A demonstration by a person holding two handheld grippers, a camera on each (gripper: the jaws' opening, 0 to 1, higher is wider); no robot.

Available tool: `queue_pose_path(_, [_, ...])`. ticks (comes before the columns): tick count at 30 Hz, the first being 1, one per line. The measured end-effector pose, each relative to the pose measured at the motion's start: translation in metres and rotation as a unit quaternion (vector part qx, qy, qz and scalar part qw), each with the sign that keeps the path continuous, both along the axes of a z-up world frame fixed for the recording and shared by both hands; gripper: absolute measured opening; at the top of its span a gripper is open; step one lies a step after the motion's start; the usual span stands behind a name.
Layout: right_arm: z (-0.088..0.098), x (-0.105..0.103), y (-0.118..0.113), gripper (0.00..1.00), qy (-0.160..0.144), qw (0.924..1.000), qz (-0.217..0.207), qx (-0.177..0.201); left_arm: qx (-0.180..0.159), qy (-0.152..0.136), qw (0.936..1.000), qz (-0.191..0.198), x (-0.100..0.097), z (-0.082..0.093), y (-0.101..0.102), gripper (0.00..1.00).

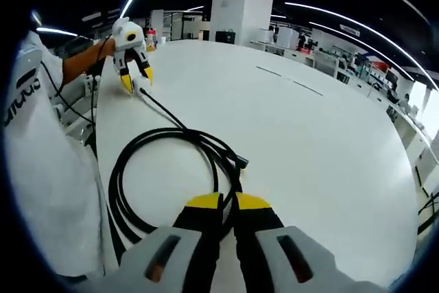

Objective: Plug the desk Type‑C cable into the charger adapter.

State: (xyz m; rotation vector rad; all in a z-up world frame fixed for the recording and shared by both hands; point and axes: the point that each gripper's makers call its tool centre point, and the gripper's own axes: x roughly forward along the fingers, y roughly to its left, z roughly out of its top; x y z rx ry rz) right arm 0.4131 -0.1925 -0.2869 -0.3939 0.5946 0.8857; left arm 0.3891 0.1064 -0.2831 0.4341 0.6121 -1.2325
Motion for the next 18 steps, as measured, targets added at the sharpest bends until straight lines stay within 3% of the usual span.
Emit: queue_pose_path(18, [0.0001, 0.0043, 0.0015, 0.03, 0.010, 0.9998, -0.015, -0.001, -0.007, 0.011, 0.9999, 0.007, 0.0013, -0.0003, -0.0001, 0.25])
